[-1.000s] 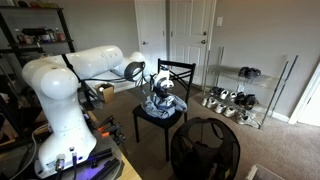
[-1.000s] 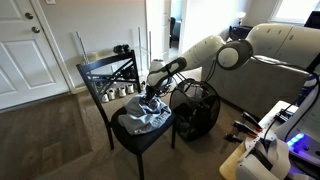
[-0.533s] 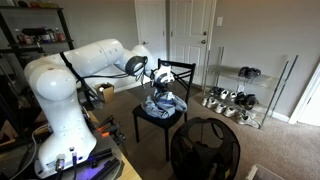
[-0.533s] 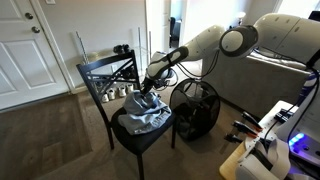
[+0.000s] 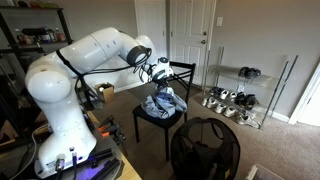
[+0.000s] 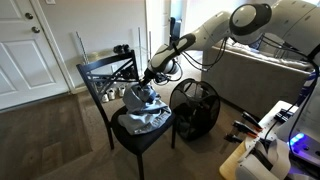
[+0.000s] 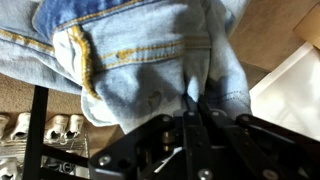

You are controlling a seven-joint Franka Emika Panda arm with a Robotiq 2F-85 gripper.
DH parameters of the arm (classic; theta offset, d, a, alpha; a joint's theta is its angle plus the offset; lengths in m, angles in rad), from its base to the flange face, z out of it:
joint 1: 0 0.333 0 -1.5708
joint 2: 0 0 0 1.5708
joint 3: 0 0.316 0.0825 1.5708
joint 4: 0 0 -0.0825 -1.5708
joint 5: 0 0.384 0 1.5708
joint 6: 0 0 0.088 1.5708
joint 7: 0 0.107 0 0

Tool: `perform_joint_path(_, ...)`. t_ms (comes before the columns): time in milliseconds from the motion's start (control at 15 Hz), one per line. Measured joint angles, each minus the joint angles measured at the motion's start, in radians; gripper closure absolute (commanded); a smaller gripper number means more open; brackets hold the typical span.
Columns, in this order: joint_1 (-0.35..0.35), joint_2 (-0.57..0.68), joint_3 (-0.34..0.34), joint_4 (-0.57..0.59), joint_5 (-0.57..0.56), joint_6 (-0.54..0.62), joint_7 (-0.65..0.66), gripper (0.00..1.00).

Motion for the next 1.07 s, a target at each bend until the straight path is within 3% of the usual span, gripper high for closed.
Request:
perform_joint_path(400,-0.219,-0.06,0.174,-0.28,-0.007,0.222,-0.057,0.98)
perform_joint_path(733,-0.411,-0.08,0.284,-0.474,-0.09,0.346,-0.056,0.96)
perform_joint_path(1067,-0.41,-0.069,0.276,-0.471,-0.117,0.347,-0.047,0.96)
